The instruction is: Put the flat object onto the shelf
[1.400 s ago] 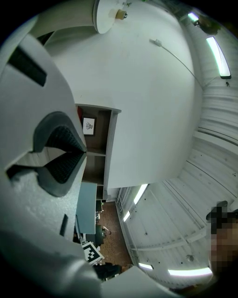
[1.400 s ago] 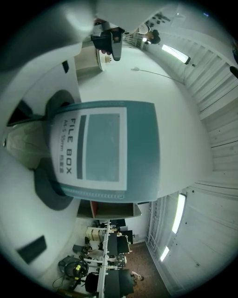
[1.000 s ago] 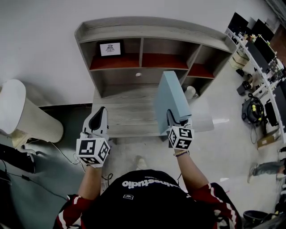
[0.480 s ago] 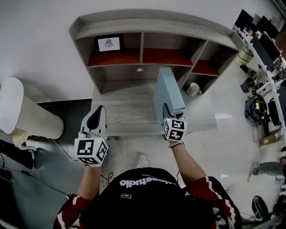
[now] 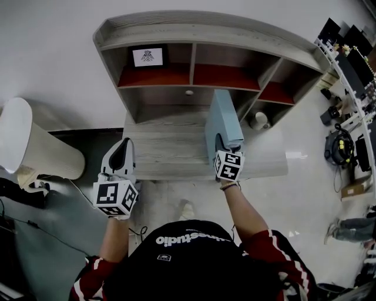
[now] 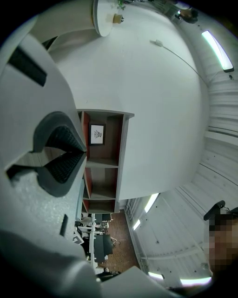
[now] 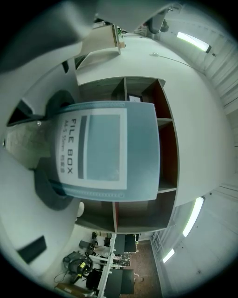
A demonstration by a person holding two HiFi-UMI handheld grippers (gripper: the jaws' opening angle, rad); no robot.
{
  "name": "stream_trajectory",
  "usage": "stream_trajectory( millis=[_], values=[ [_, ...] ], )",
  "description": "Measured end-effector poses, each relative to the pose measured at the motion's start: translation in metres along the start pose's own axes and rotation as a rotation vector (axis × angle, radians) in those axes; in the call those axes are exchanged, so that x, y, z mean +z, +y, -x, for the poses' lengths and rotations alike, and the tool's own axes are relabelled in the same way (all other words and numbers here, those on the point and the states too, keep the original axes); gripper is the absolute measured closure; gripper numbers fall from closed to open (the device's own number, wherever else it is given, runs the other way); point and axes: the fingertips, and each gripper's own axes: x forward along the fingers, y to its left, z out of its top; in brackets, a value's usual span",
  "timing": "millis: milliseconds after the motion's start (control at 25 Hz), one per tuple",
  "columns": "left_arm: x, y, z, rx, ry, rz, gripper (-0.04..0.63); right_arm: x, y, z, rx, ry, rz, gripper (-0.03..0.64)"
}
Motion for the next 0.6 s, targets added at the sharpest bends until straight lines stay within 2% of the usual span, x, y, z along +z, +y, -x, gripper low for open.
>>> stream_trajectory(
  millis=[600],
  values=[
    [-0.003,0.015,-0.016,0.029,0.014,-0.004,0.589,0.007,0.005,-0.052,-0.023,-0.024,0.010,0.345]
  ],
)
